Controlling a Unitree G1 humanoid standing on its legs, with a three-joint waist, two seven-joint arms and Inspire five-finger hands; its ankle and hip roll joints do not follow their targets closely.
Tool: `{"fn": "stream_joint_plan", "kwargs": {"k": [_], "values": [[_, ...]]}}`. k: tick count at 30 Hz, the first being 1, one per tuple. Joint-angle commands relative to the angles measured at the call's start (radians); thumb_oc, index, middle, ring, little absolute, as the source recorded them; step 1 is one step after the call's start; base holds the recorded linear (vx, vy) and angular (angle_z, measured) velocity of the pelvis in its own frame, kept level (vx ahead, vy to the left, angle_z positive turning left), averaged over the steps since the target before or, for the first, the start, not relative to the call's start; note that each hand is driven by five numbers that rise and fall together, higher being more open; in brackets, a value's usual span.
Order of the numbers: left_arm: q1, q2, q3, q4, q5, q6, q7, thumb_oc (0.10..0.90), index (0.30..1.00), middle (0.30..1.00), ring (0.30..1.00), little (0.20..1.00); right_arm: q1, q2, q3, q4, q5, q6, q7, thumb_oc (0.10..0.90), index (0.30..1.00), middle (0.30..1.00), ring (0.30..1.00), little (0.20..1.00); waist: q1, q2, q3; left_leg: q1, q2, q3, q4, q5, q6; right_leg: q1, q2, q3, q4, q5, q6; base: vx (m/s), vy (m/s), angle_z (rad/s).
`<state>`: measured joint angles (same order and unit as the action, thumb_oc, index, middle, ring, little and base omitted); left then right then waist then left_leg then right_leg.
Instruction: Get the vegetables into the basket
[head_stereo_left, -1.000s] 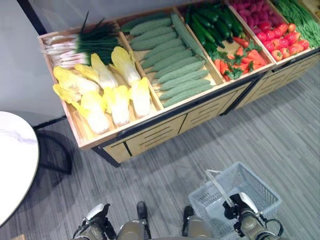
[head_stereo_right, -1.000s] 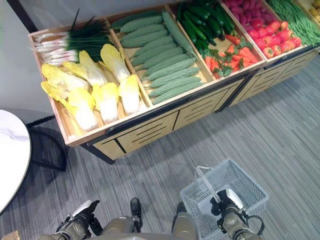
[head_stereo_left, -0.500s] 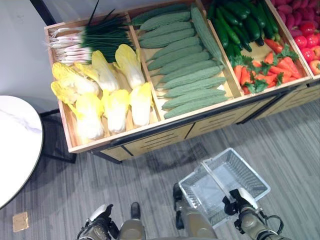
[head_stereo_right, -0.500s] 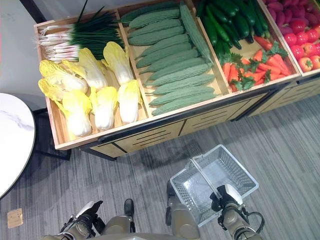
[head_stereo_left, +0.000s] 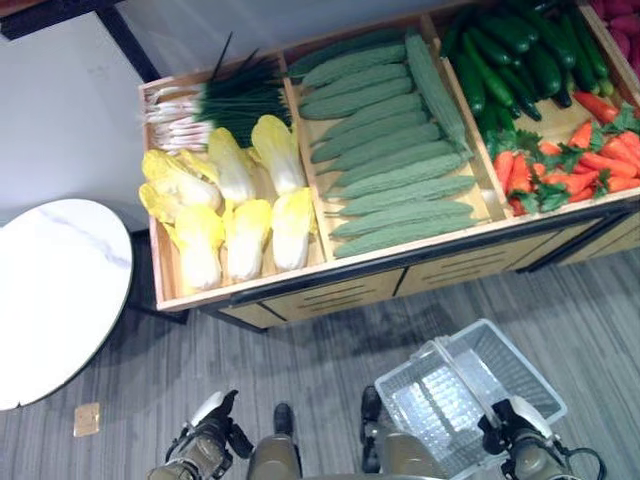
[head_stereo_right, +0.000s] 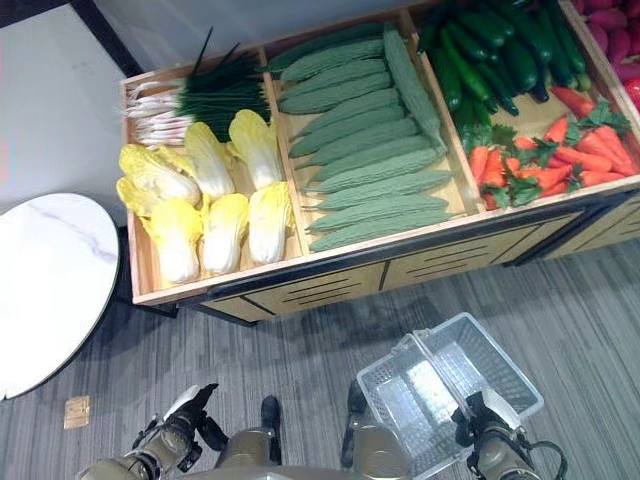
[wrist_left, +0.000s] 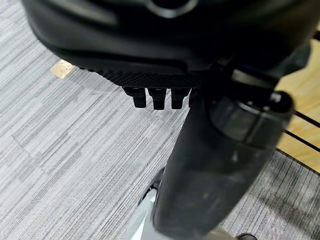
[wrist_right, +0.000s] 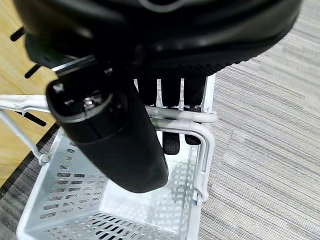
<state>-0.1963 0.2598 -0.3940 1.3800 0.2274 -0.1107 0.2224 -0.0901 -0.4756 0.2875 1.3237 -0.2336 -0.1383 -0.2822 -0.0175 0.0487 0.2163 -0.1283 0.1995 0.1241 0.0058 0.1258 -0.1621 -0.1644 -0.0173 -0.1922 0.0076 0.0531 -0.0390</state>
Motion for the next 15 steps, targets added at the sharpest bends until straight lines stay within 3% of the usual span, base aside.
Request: {"fn": "stream_joint_plan", "kwargs": {"k": [1,9,15], "values": [[0.01,0.046,0.011,0.024,0.011,0.013,0.027,0.9,1.0,1.0,1.0,1.0,0.033,-0.04,-0.036,0.01,0.028,-0.008,-0.039,0.4,0.3,0.3,0.3,0.3,-0.007,-0.035,-0.011,0.013,-0.056,0.028,-0.022,-0.041,0.057,-0.049,-0.115,0.137,0.084,0.02,0.148,0.03,0.105,-0.36],[0.028,0.062,0.046,0.031,0.002,0.011,0.023,0.9,1.0,1.0,1.0,1.0,0.014,0.024,-0.055,0.014,0.09,-0.016,-0.029,0.4,0.3,0.3,0.3,0.3,-0.002,-0.069,-0.009,0.063,-0.103,0.085,-0.082,-0.065,0.086,-0.06,-0.151,0.193,0.047,0.087,0.191,0.01,0.162,-0.23],[0.049,0.075,0.097,0.05,-0.025,0.009,0.002,0.9,1.0,1.0,1.0,1.0,0.023,0.058,-0.092,0.027,0.167,-0.037,-0.007,0.4,0.3,0.3,0.3,0.3,0.001,-0.077,-0.034,0.098,-0.113,0.113,-0.093,-0.084,0.09,-0.053,-0.161,0.208,0.016,0.11,0.204,0.02,0.089,-0.14]]}}
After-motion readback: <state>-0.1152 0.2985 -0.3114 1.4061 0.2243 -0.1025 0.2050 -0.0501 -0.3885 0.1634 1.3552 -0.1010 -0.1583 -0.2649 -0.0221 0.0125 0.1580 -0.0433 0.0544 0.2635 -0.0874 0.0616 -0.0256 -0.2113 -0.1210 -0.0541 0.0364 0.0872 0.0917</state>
